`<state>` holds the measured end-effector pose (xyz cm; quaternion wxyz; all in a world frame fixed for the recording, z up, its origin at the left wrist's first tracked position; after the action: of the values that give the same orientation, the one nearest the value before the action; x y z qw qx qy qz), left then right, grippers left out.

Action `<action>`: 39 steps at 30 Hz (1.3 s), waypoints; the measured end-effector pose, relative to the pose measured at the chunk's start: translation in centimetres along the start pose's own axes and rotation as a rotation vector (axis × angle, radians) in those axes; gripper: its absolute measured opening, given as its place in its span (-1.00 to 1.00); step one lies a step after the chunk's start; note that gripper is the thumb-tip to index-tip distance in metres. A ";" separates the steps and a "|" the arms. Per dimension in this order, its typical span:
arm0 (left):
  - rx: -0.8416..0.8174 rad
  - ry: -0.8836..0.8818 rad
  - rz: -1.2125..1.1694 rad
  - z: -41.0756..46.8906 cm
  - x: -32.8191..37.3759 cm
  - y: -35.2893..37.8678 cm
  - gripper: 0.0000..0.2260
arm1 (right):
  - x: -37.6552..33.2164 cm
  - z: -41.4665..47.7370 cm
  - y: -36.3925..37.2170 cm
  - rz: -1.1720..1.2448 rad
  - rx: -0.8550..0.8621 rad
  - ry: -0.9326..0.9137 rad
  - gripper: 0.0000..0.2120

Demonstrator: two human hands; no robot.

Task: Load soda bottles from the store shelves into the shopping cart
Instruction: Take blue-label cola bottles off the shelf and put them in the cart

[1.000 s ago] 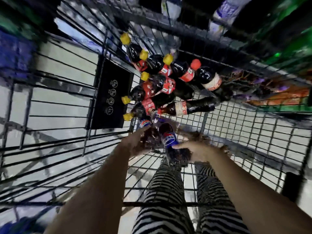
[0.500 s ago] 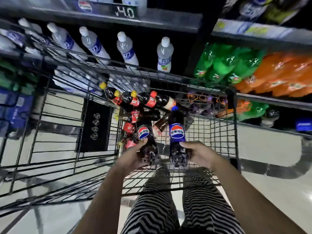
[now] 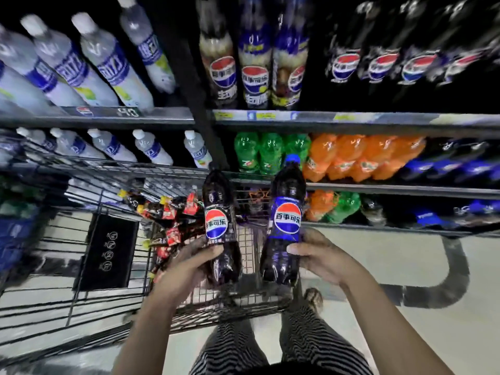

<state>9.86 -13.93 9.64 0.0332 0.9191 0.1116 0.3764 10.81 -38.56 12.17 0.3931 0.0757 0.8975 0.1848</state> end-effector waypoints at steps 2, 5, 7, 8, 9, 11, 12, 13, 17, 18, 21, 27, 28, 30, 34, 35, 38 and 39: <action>-0.051 0.061 0.037 -1.3 1.1 4.4 -0.20 | -1.8 -1.3 -2.0 -0.016 0.012 -0.027 -0.14; -0.107 0.145 0.082 -3.0 2.7 10.2 -0.19 | -4.5 -3.1 -5.0 -0.016 0.033 -0.087 -0.34; -0.145 0.187 0.125 -3.6 3.4 13.4 -0.17 | -6.1 -4.2 -6.7 0.003 0.038 -0.120 -0.39; -0.164 0.202 0.147 -3.8 3.7 15.0 -0.18 | -6.7 -4.6 -7.7 0.010 0.042 -0.139 -0.39; -0.177 0.210 0.165 -4.0 4.0 16.7 -0.20 | -7.3 -5.0 -8.5 0.011 0.046 -0.157 -0.37; -0.199 0.235 0.204 -4.4 4.4 19.7 -0.28 | -8.5 -5.8 -10.0 0.004 0.059 -0.187 -0.31; -0.211 0.251 0.227 -4.5 4.5 21.2 -0.32 | -8.9 -6.1 -11.0 0.006 0.078 -0.194 -0.33; -0.220 0.265 0.245 -4.6 4.7 22.5 -0.35 | -9.4 -6.5 -12.0 0.010 0.101 -0.203 -0.36; -0.262 0.301 0.299 -4.8 5.6 27.7 -0.39 | -11.2 -8.2 -16.0 0.059 0.176 -0.239 -0.39; -0.263 0.319 0.303 -4.8 5.9 28.9 -0.41 | -11.6 -8.6 -16.9 0.059 0.200 -0.249 -0.41; -0.282 0.360 0.284 -4.7 6.4 32.5 -0.37 | -12.9 -9.9 -19.6 0.036 0.299 -0.276 -0.46; -0.346 0.394 0.312 -4.3 7.1 38.0 -0.67 | -15.8 -12.4 -22.6 0.040 0.405 -0.358 -0.66; -0.349 0.409 0.328 -4.2 7.3 38.7 -0.76 | -16.3 -12.6 -23.0 0.045 0.424 -0.374 -0.68; -0.378 0.439 0.356 -4.2 7.9 40.2 -0.77 | -17.0 -12.9 -23.7 0.048 0.473 -0.409 -0.66; -0.404 0.478 0.369 -4.5 9.0 42.9 -0.43 | -19.0 -13.7 -24.6 0.063 0.558 -0.470 -0.68; -0.395 0.471 0.367 -4.4 9.2 43.6 -0.40 | -19.5 -13.8 -24.9 0.050 0.570 -0.476 -0.66; -0.367 0.480 0.377 -4.3 9.5 45.7 -0.47 | -21.2 -14.0 -26.3 -0.051 0.587 -0.488 -0.46; -0.350 0.491 0.388 -4.0 9.6 46.5 -0.55 | -21.9 -14.0 -26.9 -0.086 0.588 -0.492 -0.41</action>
<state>22.12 -57.05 25.79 0.0902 0.7856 -0.1267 0.5988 15.65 -73.27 25.24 0.5656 0.1892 0.7935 -0.1207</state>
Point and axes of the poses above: each hand's wrist, its own z-axis towards the middle knuckle, its own y-axis out of the palm, x = y × z, the point moved 6 cm from there along z, towards the middle knuckle, and after that the axes turned 12 degrees about x, right-handed, at the moved point
